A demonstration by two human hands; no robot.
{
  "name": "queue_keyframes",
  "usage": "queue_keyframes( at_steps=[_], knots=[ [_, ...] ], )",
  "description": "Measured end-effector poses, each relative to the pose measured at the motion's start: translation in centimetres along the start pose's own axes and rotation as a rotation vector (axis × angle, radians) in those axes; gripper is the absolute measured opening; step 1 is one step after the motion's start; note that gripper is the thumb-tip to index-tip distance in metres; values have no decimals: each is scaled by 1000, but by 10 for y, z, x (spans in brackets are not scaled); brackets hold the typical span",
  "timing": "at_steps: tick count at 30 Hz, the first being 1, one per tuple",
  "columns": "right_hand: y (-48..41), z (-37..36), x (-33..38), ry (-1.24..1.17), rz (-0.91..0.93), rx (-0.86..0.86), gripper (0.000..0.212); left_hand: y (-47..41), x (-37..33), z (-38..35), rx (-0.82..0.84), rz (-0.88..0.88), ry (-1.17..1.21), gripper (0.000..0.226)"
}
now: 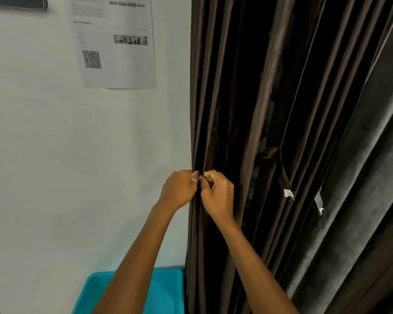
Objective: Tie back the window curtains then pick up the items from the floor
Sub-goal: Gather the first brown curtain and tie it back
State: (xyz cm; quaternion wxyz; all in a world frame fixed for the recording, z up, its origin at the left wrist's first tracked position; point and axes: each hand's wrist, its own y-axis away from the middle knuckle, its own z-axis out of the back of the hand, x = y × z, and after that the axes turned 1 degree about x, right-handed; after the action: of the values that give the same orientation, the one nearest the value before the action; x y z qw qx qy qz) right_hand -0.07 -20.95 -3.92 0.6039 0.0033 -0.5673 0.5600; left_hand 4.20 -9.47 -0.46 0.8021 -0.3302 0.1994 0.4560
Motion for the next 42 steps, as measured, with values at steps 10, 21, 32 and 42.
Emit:
queue_keyframes(
  at_steps=[10, 21, 32, 42],
  knots=[
    [4, -9, 3, -120, -44, 8, 16, 6, -5, 0, 66, 122, 248, 58],
    [6, -11, 7, -207, -74, -36, 35, -6, -37, 3, -25, 120, -164, 48],
    [4, 43, 5, 141, -74, -456, 28, -9, -21, -1, -58, 70, -246, 49],
    [-43, 96, -36, 237, -290, -158, 18, -13, -2, 10, -57, 91, -237, 52]
  ],
)
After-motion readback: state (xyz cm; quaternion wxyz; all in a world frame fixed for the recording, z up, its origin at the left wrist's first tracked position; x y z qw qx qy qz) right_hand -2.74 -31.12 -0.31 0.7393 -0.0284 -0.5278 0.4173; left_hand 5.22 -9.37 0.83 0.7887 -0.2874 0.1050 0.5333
